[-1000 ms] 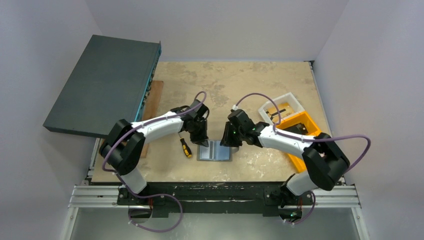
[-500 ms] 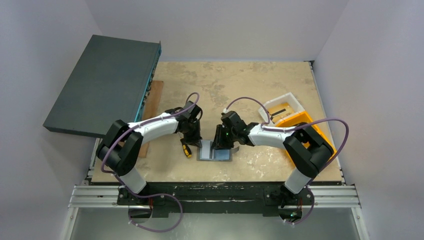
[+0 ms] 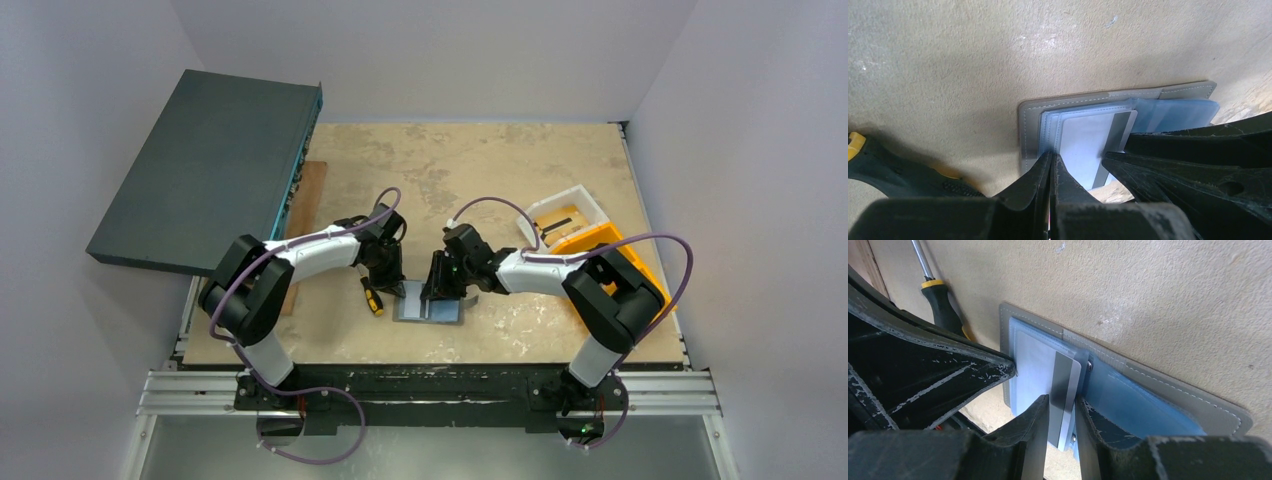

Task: Take the credit cards out of the card holder
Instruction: Remove the credit card from the card holder.

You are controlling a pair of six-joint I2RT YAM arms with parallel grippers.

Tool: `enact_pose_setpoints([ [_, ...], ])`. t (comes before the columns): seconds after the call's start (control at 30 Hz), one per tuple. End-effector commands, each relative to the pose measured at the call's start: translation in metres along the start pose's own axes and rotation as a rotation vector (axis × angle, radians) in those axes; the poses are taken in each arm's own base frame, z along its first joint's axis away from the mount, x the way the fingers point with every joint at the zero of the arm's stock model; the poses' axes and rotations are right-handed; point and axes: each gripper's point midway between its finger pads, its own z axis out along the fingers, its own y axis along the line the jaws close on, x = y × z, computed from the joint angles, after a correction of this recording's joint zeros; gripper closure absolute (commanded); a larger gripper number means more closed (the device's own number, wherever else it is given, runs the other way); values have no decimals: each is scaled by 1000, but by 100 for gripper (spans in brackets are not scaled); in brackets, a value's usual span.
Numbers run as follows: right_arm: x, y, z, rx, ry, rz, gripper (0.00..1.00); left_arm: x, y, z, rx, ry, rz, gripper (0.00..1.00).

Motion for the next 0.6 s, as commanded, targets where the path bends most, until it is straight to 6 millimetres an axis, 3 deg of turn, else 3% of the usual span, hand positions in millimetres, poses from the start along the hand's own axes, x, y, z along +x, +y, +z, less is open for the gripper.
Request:
enact_pose_setpoints([
  [0.0, 10, 0, 7, -37, 32, 12, 73, 4, -5, 9, -2, 15, 6, 100],
  [0.27, 9, 0, 5, -105, 38, 46, 70, 13, 0, 21, -42, 50, -78, 100],
  [0.57, -4, -5, -14, -205, -1, 105, 67, 16, 14, 24, -104, 39, -124, 100],
])
